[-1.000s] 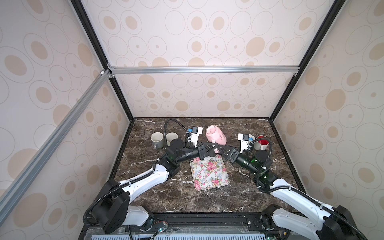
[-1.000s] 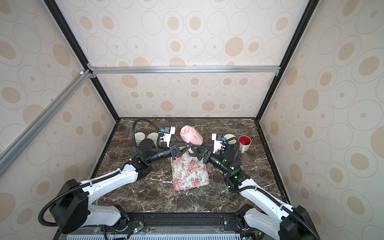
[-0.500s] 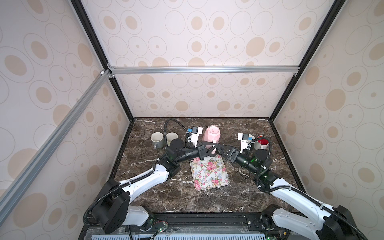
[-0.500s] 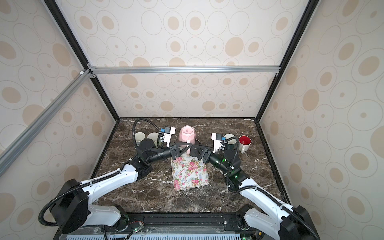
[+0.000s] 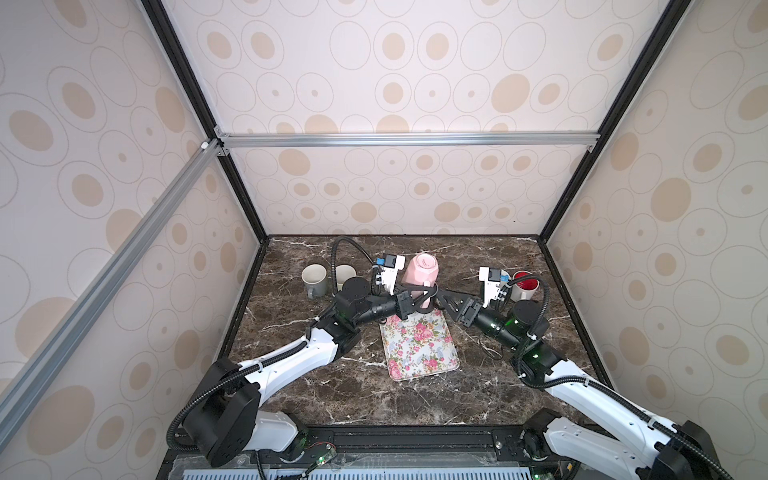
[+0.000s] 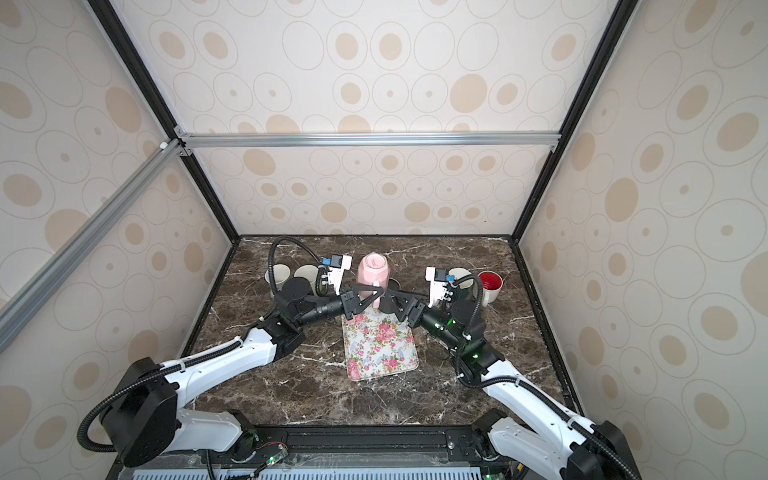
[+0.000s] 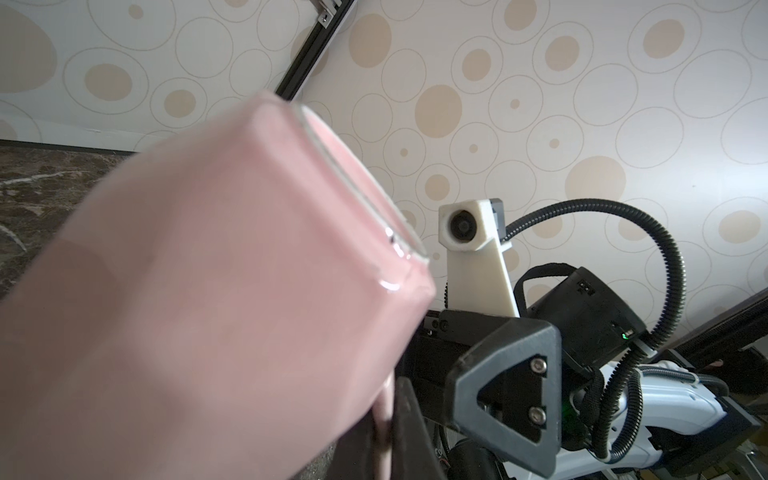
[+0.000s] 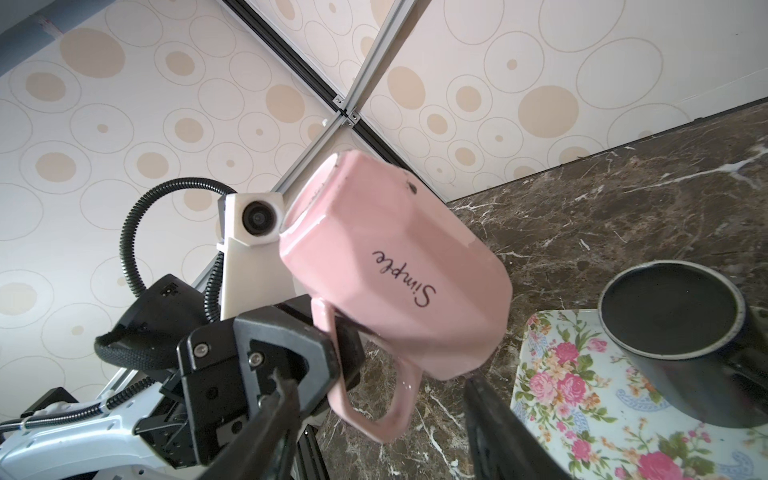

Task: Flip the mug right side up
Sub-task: 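Close the right gripper on the pink mug's handle while the left gripper holds it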

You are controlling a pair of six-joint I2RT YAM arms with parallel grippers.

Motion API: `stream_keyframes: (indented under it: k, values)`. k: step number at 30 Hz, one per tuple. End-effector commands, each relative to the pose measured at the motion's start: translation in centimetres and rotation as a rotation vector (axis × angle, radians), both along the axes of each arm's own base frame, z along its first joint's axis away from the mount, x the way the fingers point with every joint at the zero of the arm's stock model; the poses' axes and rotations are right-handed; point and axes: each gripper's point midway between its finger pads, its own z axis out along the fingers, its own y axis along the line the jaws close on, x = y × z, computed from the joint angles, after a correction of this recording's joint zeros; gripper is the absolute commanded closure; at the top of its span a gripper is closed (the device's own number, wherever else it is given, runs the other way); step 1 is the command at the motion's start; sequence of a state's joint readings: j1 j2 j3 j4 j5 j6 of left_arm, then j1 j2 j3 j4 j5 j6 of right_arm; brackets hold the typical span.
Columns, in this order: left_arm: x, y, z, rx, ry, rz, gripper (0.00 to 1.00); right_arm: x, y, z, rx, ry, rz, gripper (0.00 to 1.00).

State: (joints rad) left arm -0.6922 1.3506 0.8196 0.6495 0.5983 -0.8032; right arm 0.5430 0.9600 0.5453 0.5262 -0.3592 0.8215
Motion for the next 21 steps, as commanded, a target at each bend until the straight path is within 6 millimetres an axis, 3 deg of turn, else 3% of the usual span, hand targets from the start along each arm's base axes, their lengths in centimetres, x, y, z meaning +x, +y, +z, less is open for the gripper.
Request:
stream_keyframes:
  k: [1, 9, 21]
  values:
    - [-0.6, 0.4, 5.2, -0.111, -0.158, -0.002, 1.0, -0.1, 0.1, 0.0, -0.021, -0.014, 0.005, 0.32]
    - [-0.9, 0.3, 7.4, -0.162, -0.16, -0.02, 1.0, 0.6, 1.0, -0.9, -0.008, -0.043, 0.042, 0.31]
    - [-1.4, 2.0, 11.1, -0.239, -0.175, 0.018, 1.0, 2.2, 2.0, 0.8, 0.016, -0.091, 0.052, 0.31]
